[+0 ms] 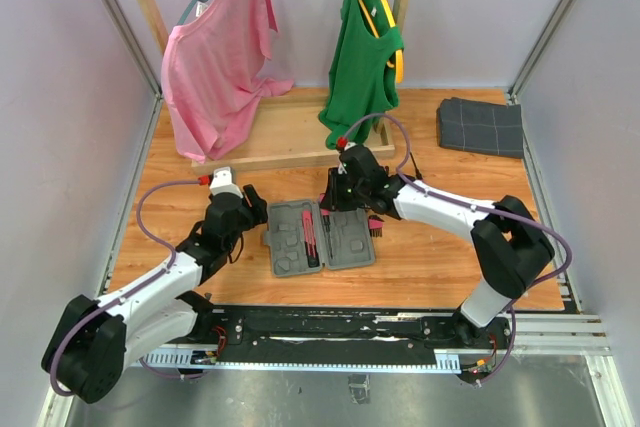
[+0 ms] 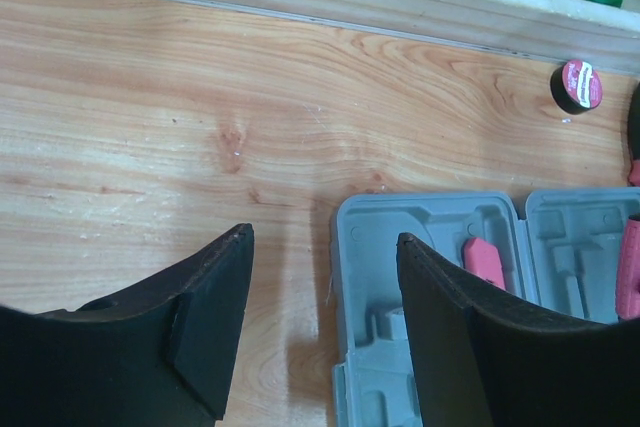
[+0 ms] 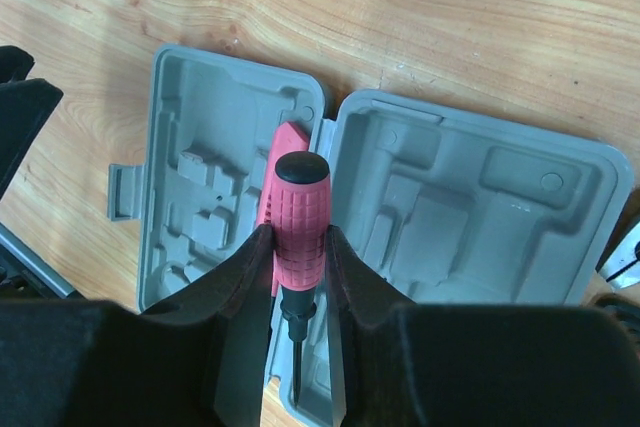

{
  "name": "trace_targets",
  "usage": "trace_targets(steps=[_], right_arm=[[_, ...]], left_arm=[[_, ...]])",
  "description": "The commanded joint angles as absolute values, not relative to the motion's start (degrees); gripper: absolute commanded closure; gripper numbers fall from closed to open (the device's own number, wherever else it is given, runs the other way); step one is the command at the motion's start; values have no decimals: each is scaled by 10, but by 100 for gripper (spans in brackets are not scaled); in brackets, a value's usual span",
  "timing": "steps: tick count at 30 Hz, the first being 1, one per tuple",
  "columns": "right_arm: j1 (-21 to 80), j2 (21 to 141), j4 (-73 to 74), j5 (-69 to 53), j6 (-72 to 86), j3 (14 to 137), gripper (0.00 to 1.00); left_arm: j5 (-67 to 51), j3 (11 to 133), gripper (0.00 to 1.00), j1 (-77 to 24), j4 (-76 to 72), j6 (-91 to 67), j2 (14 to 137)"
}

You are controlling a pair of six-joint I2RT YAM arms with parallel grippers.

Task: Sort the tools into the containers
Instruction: Place the screwdriver in the storage box.

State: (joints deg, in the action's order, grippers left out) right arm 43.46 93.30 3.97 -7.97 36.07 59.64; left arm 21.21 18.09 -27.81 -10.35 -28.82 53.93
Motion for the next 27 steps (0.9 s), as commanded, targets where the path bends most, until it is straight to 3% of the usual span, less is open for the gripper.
trace_targets(steps=[1, 27], right_arm=[[441, 951, 29, -80, 353, 619, 77], [424, 1031, 49, -65, 345, 657, 75]], left_arm=[[225, 179, 37, -274, -129, -283, 551], [207, 191, 37, -274, -135, -278, 590]])
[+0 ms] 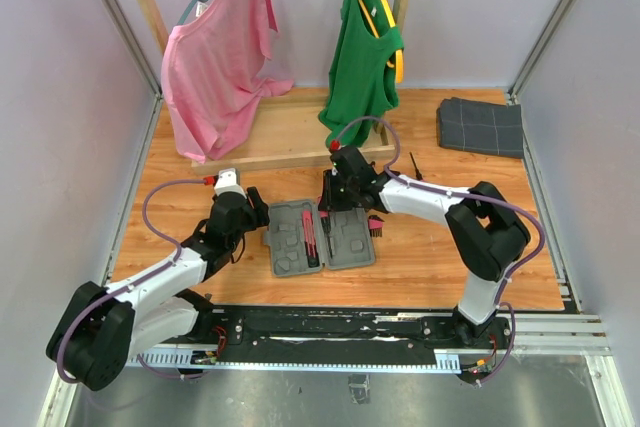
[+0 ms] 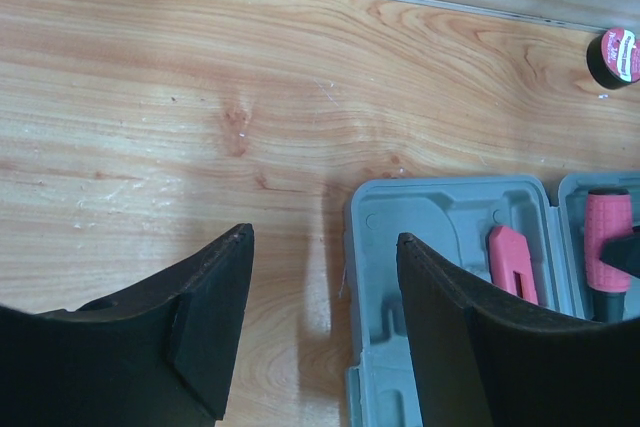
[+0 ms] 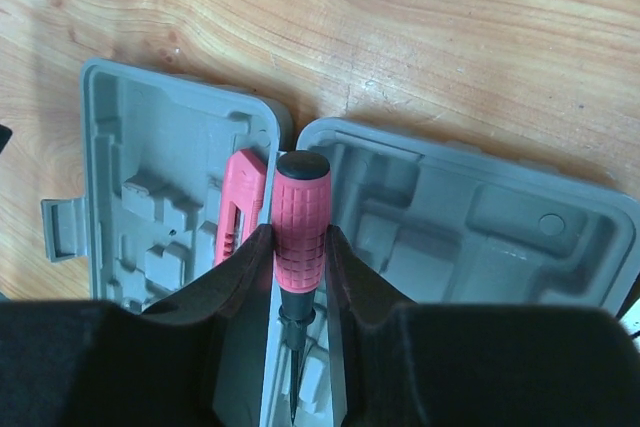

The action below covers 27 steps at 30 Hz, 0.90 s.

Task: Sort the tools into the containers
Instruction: Place the screwdriver in the storage box.

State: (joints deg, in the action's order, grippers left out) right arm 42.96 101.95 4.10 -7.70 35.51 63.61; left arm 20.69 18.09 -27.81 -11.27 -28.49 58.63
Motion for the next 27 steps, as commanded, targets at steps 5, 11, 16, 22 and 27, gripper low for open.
trace_targets(steps=[5, 11, 16, 22, 27], right_arm=[[424, 1040, 53, -54, 346, 658, 75], [424, 1053, 60, -41, 354, 659, 75], [424, 1059, 70, -28, 357, 658, 75], [424, 1065, 76, -21, 357, 661, 69], [424, 1064, 76, -24, 356, 664, 60]], left_arm=[[204, 193, 37, -274, -134, -277, 594], [198, 194, 37, -274, -136, -277, 596], [195, 194, 37, -274, -137, -277, 598], [193, 196, 37, -274, -137, -276, 601], [193, 195, 37, -274, -137, -276, 602]])
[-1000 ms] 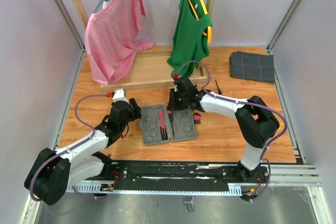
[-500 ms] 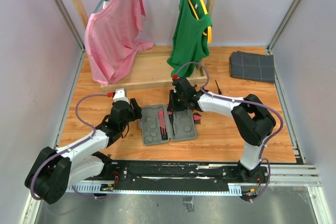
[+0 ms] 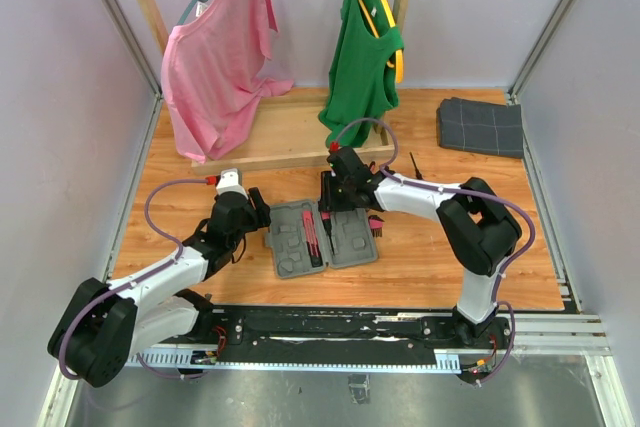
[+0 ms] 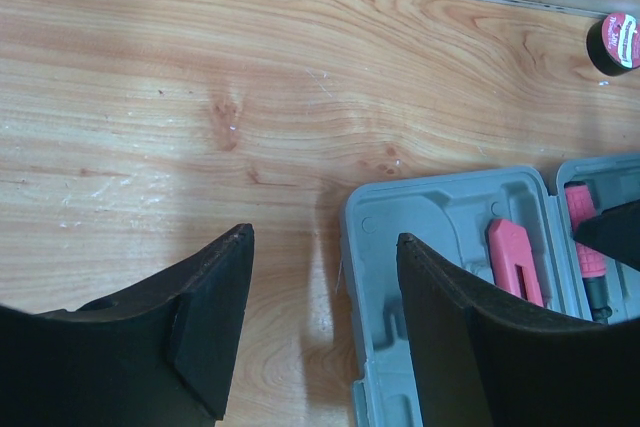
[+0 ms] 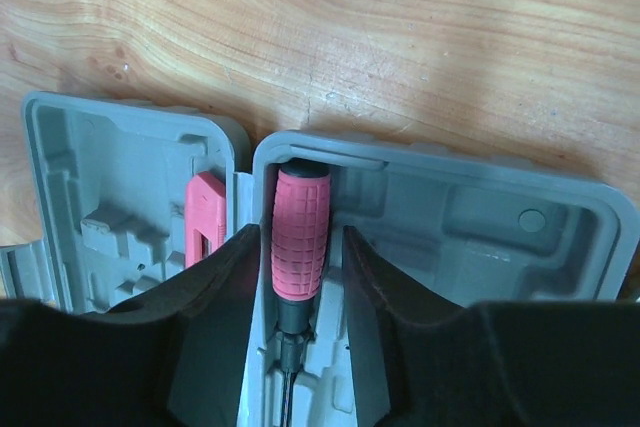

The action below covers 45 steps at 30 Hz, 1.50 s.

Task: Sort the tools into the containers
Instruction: Place the screwdriver in the storage box.

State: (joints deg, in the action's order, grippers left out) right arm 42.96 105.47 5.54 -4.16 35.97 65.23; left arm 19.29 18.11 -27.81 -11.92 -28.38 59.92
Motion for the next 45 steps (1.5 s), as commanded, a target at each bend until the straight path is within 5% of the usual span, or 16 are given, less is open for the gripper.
trace_targets(steps=[1, 25, 45], right_arm=[[424, 1062, 76, -24, 356, 665, 58], [466, 889, 88, 8, 307, 562, 57], [467, 722, 8, 30, 371, 369, 56]], left_arm=[[192, 195, 37, -274, -137, -276, 602], [150, 197, 37, -274, -140, -281, 579], [126, 407, 48, -374, 18, -356, 739]])
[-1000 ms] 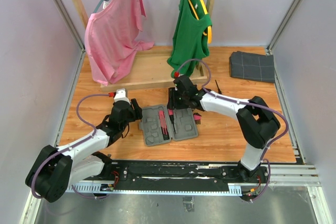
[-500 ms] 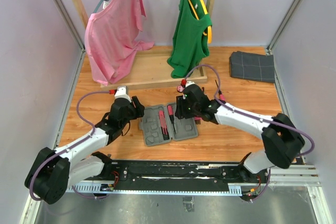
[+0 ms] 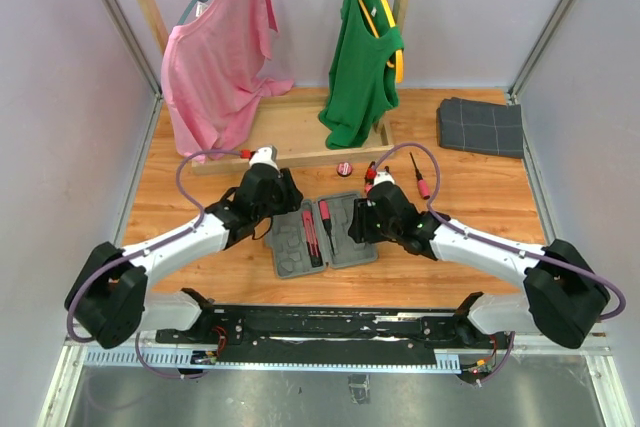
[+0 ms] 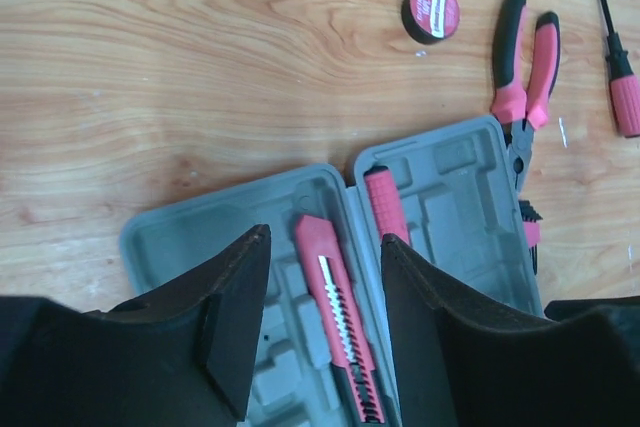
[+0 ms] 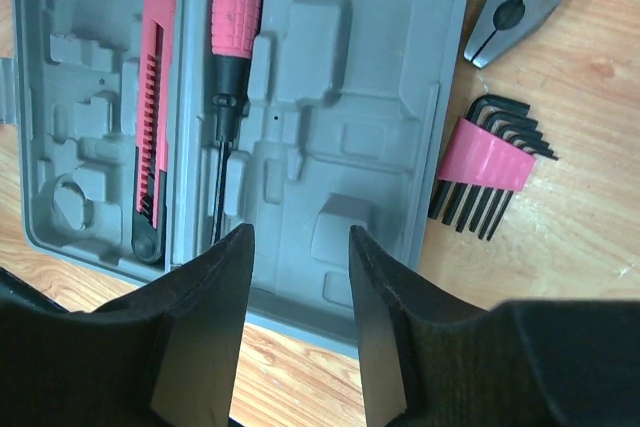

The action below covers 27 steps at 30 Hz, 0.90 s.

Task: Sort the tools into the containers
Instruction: Place the screwdriver in the storage box.

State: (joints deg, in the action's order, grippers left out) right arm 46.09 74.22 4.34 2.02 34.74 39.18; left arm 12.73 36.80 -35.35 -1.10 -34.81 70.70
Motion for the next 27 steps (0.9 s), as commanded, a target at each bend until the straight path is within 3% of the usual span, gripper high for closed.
trace_targets(steps=[1, 11, 27], right_arm=[[467, 718, 4, 31, 374, 363, 56], [467, 684, -6, 47, 384, 329, 56], [464, 661, 7, 64, 382, 316, 55]], left_arm=[[128, 419, 48, -380, 23, -353, 750], [167, 563, 62, -446, 129, -336, 893], [180, 620, 69, -474, 145, -332, 982]])
